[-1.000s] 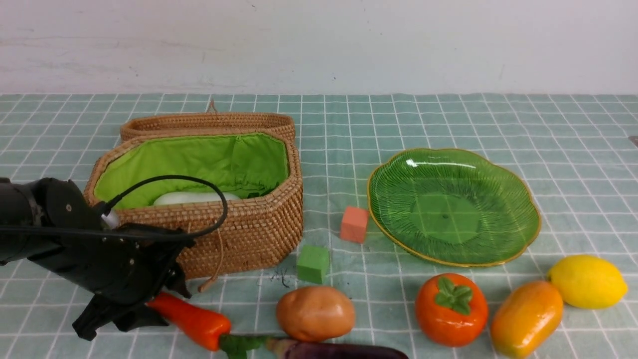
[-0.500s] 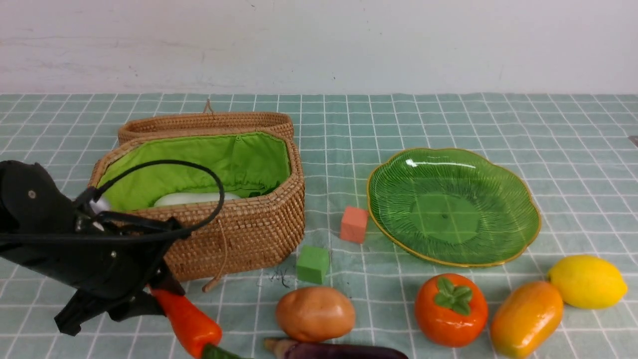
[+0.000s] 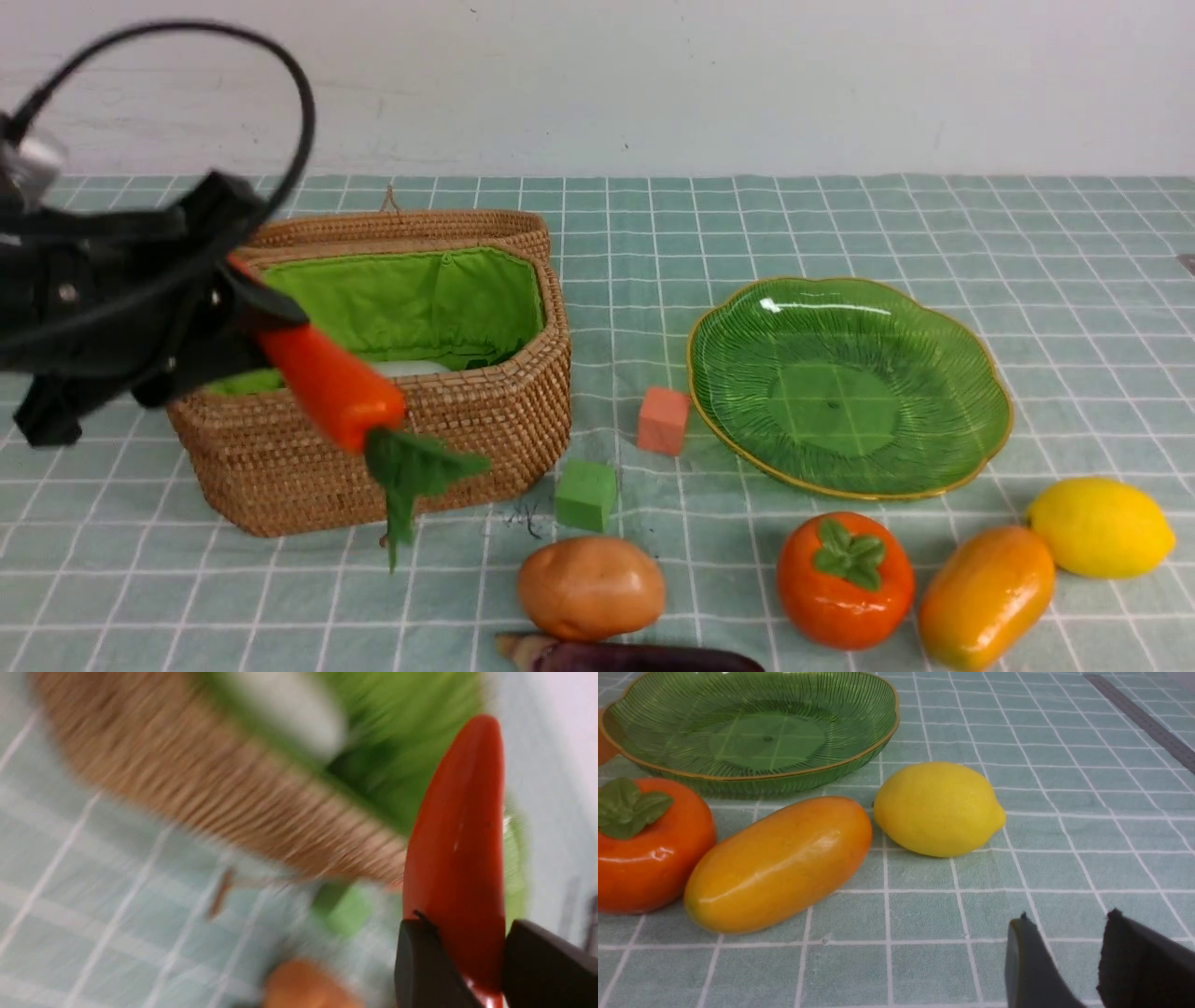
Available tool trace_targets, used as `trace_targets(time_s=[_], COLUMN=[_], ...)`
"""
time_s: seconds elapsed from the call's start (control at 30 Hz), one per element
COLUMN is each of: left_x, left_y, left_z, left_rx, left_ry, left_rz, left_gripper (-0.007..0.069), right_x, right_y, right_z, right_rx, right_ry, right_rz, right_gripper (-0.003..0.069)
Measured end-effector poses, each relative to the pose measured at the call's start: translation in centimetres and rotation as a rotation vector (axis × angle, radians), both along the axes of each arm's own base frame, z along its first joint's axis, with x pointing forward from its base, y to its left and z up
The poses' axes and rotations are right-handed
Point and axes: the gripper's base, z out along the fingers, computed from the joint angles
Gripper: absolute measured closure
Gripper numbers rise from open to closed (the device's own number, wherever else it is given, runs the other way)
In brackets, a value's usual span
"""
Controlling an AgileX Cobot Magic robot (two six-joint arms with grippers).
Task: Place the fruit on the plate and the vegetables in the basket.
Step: Use the left arm to grab a carrot and put it into the left basket, then use the right arm to grab a mango and put it into the right plate
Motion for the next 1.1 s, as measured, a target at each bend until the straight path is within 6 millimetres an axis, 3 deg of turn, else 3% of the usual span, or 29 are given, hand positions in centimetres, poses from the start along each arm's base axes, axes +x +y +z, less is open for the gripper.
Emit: trace_targets(time_s=[0.07,0.13,0.17,0.2,0.37,0.43,0.53,0.73,0.8,0.9,1.1], left_x=[1.7,2.5,4.1,4.1,7.8,8.3,9.3,9.6,9.6,9.5,7.8], left_y=[0.5,0.7,0.8,0.8,0.5,0.4,0.3,0.3,0.3,0.3,-0.2], left_z=[1.8,2.2,2.4,2.4,0.9,0.5,-0.7,-1.3,-1.3,-1.3,-0.1], left_rx=[-0.061,-0.095,-0.135,-0.14,-0.181,-0.18,-0.191,-0.199,-0.191,-0.155,-0.036], left_ry=[-0.029,-0.026,-0.008,-0.005,0.098,0.118,0.159,0.179,0.175,0.169,0.136], left_rz=[0.054,0.084,0.117,0.12,0.145,0.145,0.158,0.167,0.16,0.125,-0.068], left_gripper=[0.0408,0.0408,0.0408,0.0408,0.0403,0.0379,0.0244,0.0013,-0.0008,-0.0014,0.0074], right_x=[0.0,0.0,0.0,0.0,0.0,0.0,0.0,0.0,0.0,0.0,0.0], right_y=[0.0,0.0,0.0,0.0,0.0,0.0,0.0,0.0,0.0,0.0,0.0], right_z=[0.0,0.0,0.0,0.0,0.0,0.0,0.0,0.0,0.0,0.0,0.0], right_rx=[0.0,0.0,0.0,0.0,0.0,0.0,0.0,0.0,0.0,0.0,0.0], right_ry=[0.0,0.0,0.0,0.0,0.0,0.0,0.0,0.0,0.0,0.0,0.0], right_rz=[0.0,0.0,0.0,0.0,0.0,0.0,0.0,0.0,0.0,0.0,0.0], right_gripper=[0.0417,0.0417,0.0417,0.0417,0.0417,0.0417,0.0417,0.0417,0.0417,0.0417,0.0417])
